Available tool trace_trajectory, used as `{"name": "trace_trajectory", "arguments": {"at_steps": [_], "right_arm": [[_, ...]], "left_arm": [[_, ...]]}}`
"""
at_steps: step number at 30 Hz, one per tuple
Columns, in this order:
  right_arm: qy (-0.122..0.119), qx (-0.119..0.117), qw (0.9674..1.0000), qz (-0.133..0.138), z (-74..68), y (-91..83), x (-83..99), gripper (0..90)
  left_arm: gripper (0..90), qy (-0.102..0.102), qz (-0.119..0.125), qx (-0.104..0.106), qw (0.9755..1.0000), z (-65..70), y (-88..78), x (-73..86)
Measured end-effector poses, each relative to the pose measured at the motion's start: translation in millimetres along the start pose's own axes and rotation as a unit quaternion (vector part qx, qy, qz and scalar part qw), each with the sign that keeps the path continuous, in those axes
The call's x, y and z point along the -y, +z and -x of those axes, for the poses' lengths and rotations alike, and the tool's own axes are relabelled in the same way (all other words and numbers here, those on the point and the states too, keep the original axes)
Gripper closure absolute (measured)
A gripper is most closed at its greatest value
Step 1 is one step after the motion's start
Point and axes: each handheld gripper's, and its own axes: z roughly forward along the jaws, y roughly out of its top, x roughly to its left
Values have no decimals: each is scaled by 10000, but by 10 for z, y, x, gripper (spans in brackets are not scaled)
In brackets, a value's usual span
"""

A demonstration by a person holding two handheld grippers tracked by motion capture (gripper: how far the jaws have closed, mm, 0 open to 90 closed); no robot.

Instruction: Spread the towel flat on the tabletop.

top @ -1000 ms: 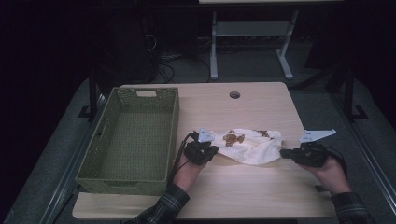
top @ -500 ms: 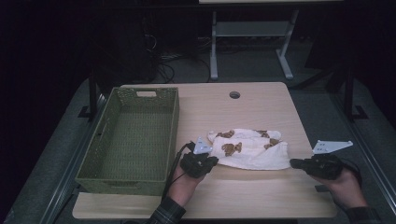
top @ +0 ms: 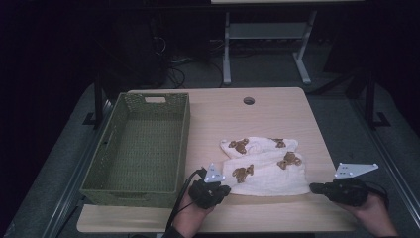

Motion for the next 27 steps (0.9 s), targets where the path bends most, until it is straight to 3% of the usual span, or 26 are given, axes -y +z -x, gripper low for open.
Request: {"name": "trace_trajectory", "arguments": {"at_steps": [2,5,11,19,27], "right_arm": [[0,-46,10000,-23,-21,5,22,849],[51,-43,10000,-14,-22,4,19,758],[81,29,9998,187,21,-12,-50,695],[-2,225,9995,219,143,97,-244,678],[-63,279,9993,255,309,227,-483,683]], "left_arm": [[844,-5,-48,26,10000,10,14,30],[757,9,-62,-25,10000,-3,36,34],[619,10,103,-147,9998,-58,50,-82],[592,47,184,-297,9994,-207,176,-338],[593,-12,222,-643,9977,-469,321,-615]]}}
